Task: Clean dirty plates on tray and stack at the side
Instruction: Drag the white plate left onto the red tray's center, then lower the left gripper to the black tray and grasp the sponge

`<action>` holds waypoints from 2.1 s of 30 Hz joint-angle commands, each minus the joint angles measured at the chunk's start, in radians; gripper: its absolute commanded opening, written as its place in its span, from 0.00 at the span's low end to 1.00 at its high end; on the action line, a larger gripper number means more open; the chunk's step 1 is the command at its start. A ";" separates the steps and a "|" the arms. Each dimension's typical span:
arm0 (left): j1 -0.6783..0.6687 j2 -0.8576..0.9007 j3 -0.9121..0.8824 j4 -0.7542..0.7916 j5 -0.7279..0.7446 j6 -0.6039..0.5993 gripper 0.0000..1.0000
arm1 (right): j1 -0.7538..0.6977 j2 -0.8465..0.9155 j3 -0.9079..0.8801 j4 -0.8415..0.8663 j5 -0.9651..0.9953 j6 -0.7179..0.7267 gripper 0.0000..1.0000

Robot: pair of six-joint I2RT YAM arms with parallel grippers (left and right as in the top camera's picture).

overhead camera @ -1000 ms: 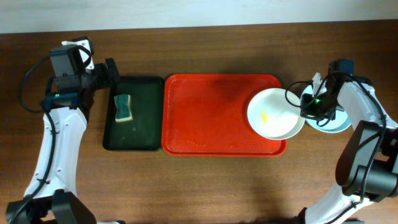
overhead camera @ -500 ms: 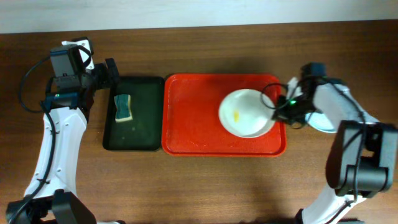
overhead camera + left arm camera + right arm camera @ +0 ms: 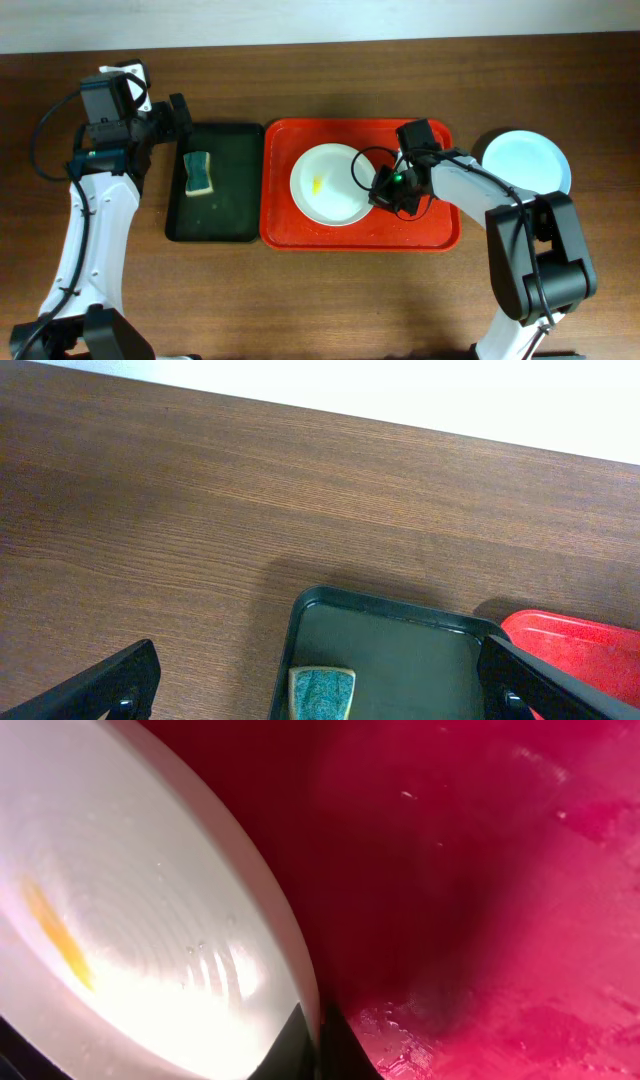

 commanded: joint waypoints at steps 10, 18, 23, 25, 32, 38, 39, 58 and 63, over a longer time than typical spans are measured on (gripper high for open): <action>-0.001 0.003 0.003 0.002 0.004 0.001 0.99 | -0.009 -0.070 0.209 -0.219 0.093 -0.125 0.45; -0.001 0.003 0.003 0.002 0.004 0.001 0.99 | 0.030 -0.070 0.380 -0.482 0.450 -0.191 0.79; -0.001 0.003 0.003 0.002 0.004 0.001 0.99 | 0.032 -0.070 0.372 -0.472 0.424 -0.192 0.99; -0.001 0.003 0.003 0.002 0.004 0.001 0.99 | 0.032 -0.070 0.371 -0.454 0.379 -0.192 0.99; -0.001 0.003 0.003 0.002 0.004 0.001 0.99 | 0.058 -0.038 0.371 -0.413 0.405 -0.283 0.63; -0.001 0.003 0.003 0.002 0.004 0.001 0.99 | 0.068 0.035 0.362 -0.409 0.404 -0.297 0.59; -0.001 0.003 0.003 0.002 0.004 0.001 0.99 | 0.071 0.043 0.360 -0.414 0.405 -0.297 0.52; -0.001 0.004 -0.006 -0.269 0.131 0.001 0.91 | 0.194 0.009 0.333 -0.365 0.472 -0.298 0.43; -0.003 0.038 -0.046 -0.314 0.098 0.002 0.69 | 0.194 0.009 0.322 -0.361 0.481 -0.297 0.44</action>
